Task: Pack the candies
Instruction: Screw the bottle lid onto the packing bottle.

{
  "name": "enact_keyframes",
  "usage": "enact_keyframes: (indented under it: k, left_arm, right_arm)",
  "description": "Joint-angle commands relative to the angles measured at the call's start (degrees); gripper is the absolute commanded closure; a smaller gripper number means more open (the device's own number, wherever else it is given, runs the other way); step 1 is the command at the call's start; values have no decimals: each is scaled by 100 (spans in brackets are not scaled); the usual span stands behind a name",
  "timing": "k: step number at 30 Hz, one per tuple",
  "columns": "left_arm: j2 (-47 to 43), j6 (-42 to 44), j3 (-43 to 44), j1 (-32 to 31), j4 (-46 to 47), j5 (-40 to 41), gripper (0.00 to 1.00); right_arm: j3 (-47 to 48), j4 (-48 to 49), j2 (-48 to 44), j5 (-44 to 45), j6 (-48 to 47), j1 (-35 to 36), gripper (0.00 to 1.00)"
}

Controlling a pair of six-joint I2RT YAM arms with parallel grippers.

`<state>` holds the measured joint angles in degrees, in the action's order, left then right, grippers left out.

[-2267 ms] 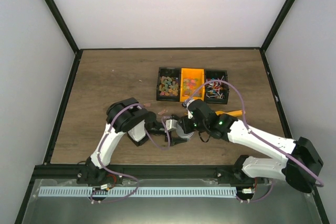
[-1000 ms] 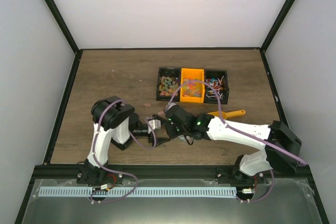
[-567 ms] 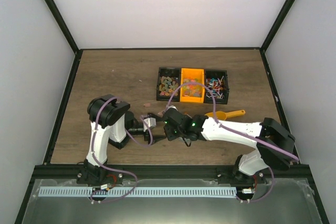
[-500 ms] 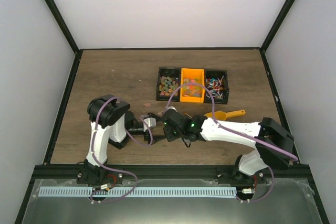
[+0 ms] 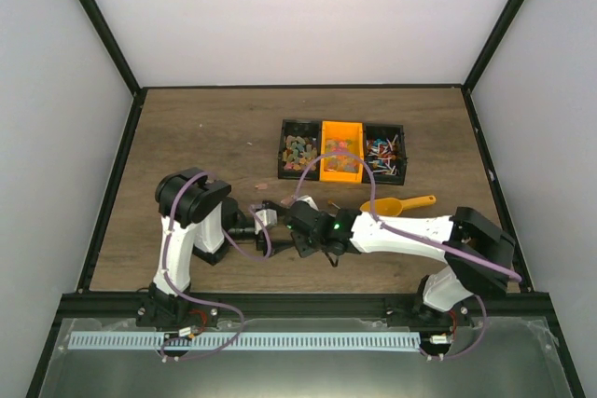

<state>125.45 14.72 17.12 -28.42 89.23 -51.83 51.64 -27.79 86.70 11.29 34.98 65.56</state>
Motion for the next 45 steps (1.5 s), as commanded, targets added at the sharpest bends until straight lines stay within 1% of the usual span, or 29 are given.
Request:
enact_keyframes:
  k: [1, 4, 8, 10, 13, 15, 17, 21, 23, 26, 32, 34, 36, 41, 45]
  left_arm:
    - [943, -1149, -385, 215, 1237, 405, 0]
    - [943, -1164, -380, 215, 1237, 401, 0]
    - [952, -1154, -376, 215, 1237, 393, 0]
    - [969, -1156, -363, 215, 1237, 378, 0]
    - [985, -1153, -350, 220, 1237, 374, 0]
    - [982, -1155, -350, 217, 1237, 367, 0]
    - [962, -1168, -356, 223, 1237, 347, 0]
    - [905, -1232, -353, 223, 1237, 307, 0]
    - [886, -1226, -379, 224, 1237, 301, 0]
    - [909, -1200, -385, 223, 1237, 288, 0]
    - [935, -1217, -370, 223, 1237, 270, 0]
    - [915, -1194, -392, 223, 1237, 270, 0]
    - [925, -1174, -403, 223, 1237, 257, 0]
    - [997, -1173, -388, 223, 1237, 245, 0]
    - [1023, -1197, -356, 224, 1237, 235, 0]
  right_arm:
    - [71, -261, -64, 420, 197, 53, 76]
    - [92, -396, -54, 482, 273, 50, 75]
    - [42, -341, -286, 433, 304, 45, 75]
    - [-13, -183, -492, 322, 232, 47, 75]
    - [-233, 310, -971, 13, 65, 52, 76]
    - [-382, 499, -1353, 11, 52, 22, 76]
    - [-569, 513, -1699, 73, 108, -171, 76]
    - [-1059, 484, -2234, 21, 193, -991, 76]
    - [-1201, 348, -2373, 129, 238, -1131, 76]
    - [-1336, 124, -2353, 188, 315, -1259, 75]
    - [-1614, 409, -1957, -301, 304, -1344, 75]
    - [-1617, 412, -1908, -308, 332, -1344, 75]
    - [-1560, 362, -1991, -242, 334, -1344, 75]
    - [-1343, 365, -2603, -206, 182, -1344, 76]
    - [-1205, 337, -2377, -261, 58, -1344, 76]
